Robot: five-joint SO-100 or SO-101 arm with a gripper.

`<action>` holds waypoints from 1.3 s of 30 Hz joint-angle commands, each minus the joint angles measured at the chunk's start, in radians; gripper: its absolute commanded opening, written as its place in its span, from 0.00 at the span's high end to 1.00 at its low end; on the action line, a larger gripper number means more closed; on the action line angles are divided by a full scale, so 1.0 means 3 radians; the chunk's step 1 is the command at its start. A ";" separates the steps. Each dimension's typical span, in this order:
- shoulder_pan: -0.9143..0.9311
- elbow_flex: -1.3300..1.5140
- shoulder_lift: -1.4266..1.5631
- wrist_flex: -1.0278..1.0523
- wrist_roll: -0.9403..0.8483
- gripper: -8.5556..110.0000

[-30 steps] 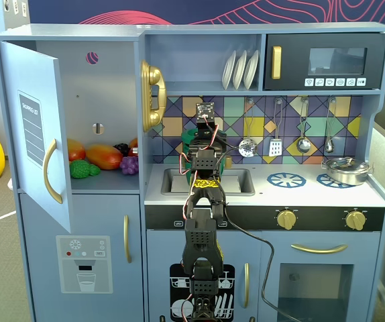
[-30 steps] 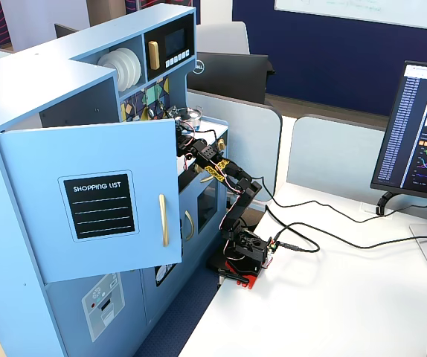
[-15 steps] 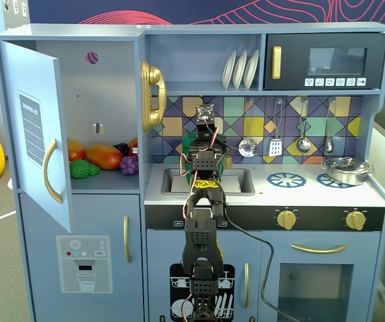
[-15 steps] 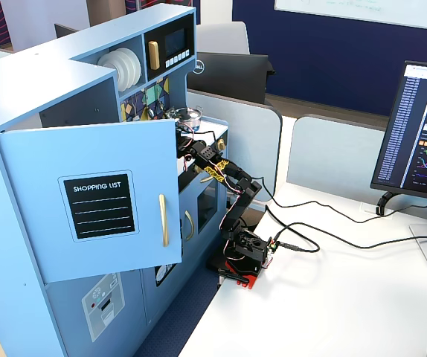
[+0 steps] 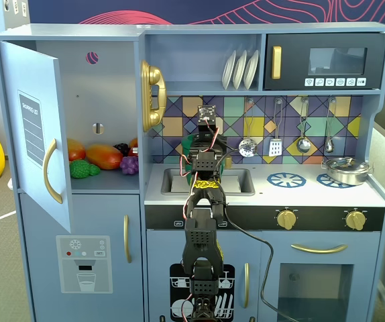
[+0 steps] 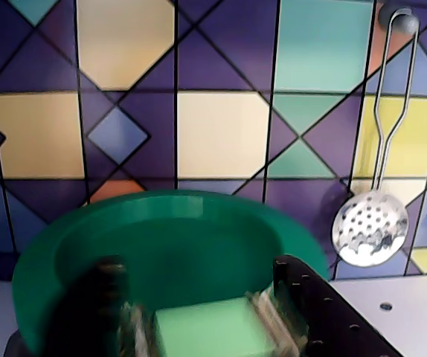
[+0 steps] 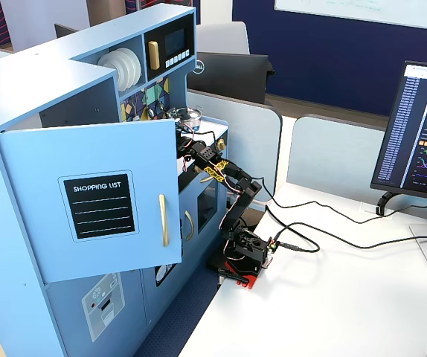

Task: Pick up the lid from the counter and put it on the green recipient

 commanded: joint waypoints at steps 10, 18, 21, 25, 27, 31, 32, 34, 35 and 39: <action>0.0000 -0.0435 0.0276 0.0000 -0.0097 0.58; -0.0020 -0.0414 0.1191 0.1064 -0.0153 0.60; 0.0000 0.0010 0.1733 0.1667 -0.0143 0.62; 0.0169 0.0915 0.2470 0.2352 0.0000 0.64; 0.0261 0.1304 0.2690 0.2720 0.0072 0.67; 0.0235 0.2378 0.3053 0.2787 -0.0245 0.83; 0.0205 0.2674 0.3140 0.2766 -0.0378 0.86; 0.0092 0.3237 0.3298 0.2618 -0.0271 0.93; 0.0051 0.3492 0.3375 0.2536 -0.0153 0.93; -0.0092 0.4239 0.3605 0.2511 0.0153 0.93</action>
